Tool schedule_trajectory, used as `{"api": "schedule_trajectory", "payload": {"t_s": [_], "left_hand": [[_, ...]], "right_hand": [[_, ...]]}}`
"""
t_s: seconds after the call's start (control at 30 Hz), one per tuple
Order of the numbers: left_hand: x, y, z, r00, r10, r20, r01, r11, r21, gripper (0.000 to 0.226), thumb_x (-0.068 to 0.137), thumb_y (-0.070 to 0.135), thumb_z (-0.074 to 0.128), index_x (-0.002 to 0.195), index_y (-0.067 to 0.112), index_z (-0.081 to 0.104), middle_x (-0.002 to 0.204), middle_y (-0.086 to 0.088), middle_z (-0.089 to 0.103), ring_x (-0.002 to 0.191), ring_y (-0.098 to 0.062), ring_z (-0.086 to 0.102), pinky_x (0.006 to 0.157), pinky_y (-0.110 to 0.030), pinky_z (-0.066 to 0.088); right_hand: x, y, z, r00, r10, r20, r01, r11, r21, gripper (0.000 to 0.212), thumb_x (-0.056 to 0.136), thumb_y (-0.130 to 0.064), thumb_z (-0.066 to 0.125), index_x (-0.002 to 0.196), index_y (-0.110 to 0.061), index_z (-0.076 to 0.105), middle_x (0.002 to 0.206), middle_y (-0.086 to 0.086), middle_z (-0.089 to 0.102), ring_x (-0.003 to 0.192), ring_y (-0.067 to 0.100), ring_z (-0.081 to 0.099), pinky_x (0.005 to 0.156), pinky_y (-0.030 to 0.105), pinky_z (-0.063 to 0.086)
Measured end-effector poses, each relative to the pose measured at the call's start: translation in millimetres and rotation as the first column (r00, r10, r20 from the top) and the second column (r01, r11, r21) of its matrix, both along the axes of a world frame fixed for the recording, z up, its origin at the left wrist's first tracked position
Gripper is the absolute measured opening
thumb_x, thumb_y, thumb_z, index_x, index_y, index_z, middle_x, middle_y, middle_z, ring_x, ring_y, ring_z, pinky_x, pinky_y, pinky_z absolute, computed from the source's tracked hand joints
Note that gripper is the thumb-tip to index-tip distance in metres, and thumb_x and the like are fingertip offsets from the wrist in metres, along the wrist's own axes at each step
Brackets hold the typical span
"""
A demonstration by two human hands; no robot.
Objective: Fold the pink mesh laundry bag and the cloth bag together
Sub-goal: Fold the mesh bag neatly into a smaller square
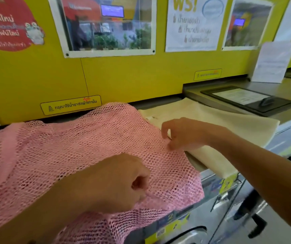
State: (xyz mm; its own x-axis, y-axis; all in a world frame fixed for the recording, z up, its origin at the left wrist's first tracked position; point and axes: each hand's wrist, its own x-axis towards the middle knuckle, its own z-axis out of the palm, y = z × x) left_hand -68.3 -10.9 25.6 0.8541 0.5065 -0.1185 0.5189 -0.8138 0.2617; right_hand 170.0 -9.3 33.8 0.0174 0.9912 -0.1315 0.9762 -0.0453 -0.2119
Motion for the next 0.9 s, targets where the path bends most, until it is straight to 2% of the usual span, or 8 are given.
{"api": "schedule_trajectory", "payload": {"t_s": [0.17, 0.27, 0.33, 0.5, 0.6, 0.67, 0.77, 0.9], "left_hand": [[-6.8, -16.8, 11.6, 0.977, 0.002, 0.214, 0.003, 1.000, -0.019, 0.015, 0.085, 0.034, 0.069, 0.078, 0.022, 0.063, 0.075, 0.009, 0.062, 0.069, -0.007, 0.056, 0.059, -0.027, 0.047], [-11.2, -26.0, 18.5, 0.981, 0.003, 0.195, 0.050, 0.962, -0.267, 0.005, 0.087, 0.031, 0.070, 0.092, 0.029, 0.070, 0.080, 0.013, 0.068, 0.068, 0.000, 0.058, 0.062, -0.021, 0.047], [-18.5, -23.6, 20.2, 0.984, 0.011, 0.176, 0.057, 0.924, -0.377, 0.017, 0.087, 0.032, 0.071, 0.104, 0.035, 0.070, 0.088, 0.015, 0.071, 0.077, 0.001, 0.061, 0.073, -0.025, 0.051], [-57.6, 9.7, 26.4, 0.931, 0.254, 0.262, -0.200, 0.956, -0.215, 0.024, 0.086, 0.039, 0.070, 0.109, 0.044, 0.065, 0.095, 0.021, 0.067, 0.088, 0.005, 0.060, 0.079, -0.025, 0.051], [-88.5, 27.1, 29.6, 0.912, 0.386, 0.140, -0.360, 0.915, -0.181, 0.037, 0.081, 0.048, 0.072, 0.115, 0.050, 0.058, 0.108, 0.025, 0.061, 0.101, 0.008, 0.056, 0.095, -0.031, 0.048], [-108.7, 31.0, 26.9, 0.902, 0.431, 0.006, -0.422, 0.886, -0.194, 0.046, 0.075, 0.054, 0.075, 0.116, 0.053, 0.054, 0.121, 0.026, 0.051, 0.114, 0.004, 0.049, 0.102, -0.033, 0.043], [-127.5, 25.5, 15.8, 0.897, 0.422, -0.129, -0.441, 0.870, -0.222, 0.043, 0.069, 0.059, 0.078, 0.107, 0.056, 0.057, 0.123, 0.030, 0.041, 0.115, 0.001, 0.046, 0.100, -0.033, 0.040], [-134.0, 19.1, -4.3, 0.873, 0.483, 0.072, -0.466, 0.867, -0.175, 0.013, 0.076, 0.043, 0.078, 0.084, 0.038, 0.070, 0.121, 0.031, 0.042, 0.115, 0.010, 0.038, 0.105, -0.034, 0.035]], "right_hand": [[-4.9, 3.1, 0.9, 0.989, 0.097, 0.111, -0.087, 0.992, -0.093, 0.026, 0.084, -0.008, 0.060, 0.091, -0.034, 0.057, 0.086, -0.019, 0.047, 0.083, 0.010, 0.052, 0.062, 0.024, 0.035], [-3.5, 3.5, 9.2, 0.988, 0.103, 0.117, -0.091, 0.990, -0.108, 0.032, 0.081, -0.008, 0.061, 0.085, -0.040, 0.063, 0.082, -0.022, 0.045, 0.078, 0.003, 0.048, 0.067, 0.027, 0.036], [-5.7, 3.3, 12.4, 0.982, 0.117, 0.146, -0.098, 0.987, -0.126, 0.033, 0.083, -0.012, 0.062, 0.089, -0.045, 0.064, 0.082, -0.026, 0.043, 0.078, -0.001, 0.045, 0.074, 0.029, 0.038], [-28.2, 7.3, 5.0, 0.978, 0.181, 0.105, -0.194, 0.973, 0.128, 0.028, 0.092, -0.030, 0.061, 0.117, -0.042, 0.059, 0.098, -0.017, 0.045, 0.091, 0.001, 0.049, 0.080, 0.027, 0.040], [-51.6, 11.3, -4.8, 0.954, 0.300, -0.002, -0.298, 0.948, 0.113, 0.029, 0.093, -0.035, 0.062, 0.120, -0.041, 0.057, 0.105, -0.017, 0.048, 0.092, -0.003, 0.048, 0.080, 0.024, 0.041], [-66.7, 16.2, -11.5, 0.934, 0.355, -0.023, -0.354, 0.934, 0.056, 0.024, 0.091, -0.035, 0.065, 0.113, -0.040, 0.059, 0.104, -0.019, 0.051, 0.093, -0.002, 0.049, 0.079, 0.024, 0.043], [-79.3, 26.1, -20.0, 0.919, 0.395, 0.011, -0.395, 0.918, 0.024, 0.012, 0.087, -0.022, 0.065, 0.083, -0.032, 0.060, 0.089, -0.015, 0.059, 0.084, 0.007, 0.056, 0.070, 0.026, 0.045], [-79.2, 32.0, -8.8, 0.909, 0.409, 0.083, -0.410, 0.912, 0.003, 0.018, 0.086, -0.013, 0.062, 0.076, -0.028, 0.063, 0.080, -0.014, 0.065, 0.077, 0.003, 0.059, 0.067, 0.025, 0.048]]}}
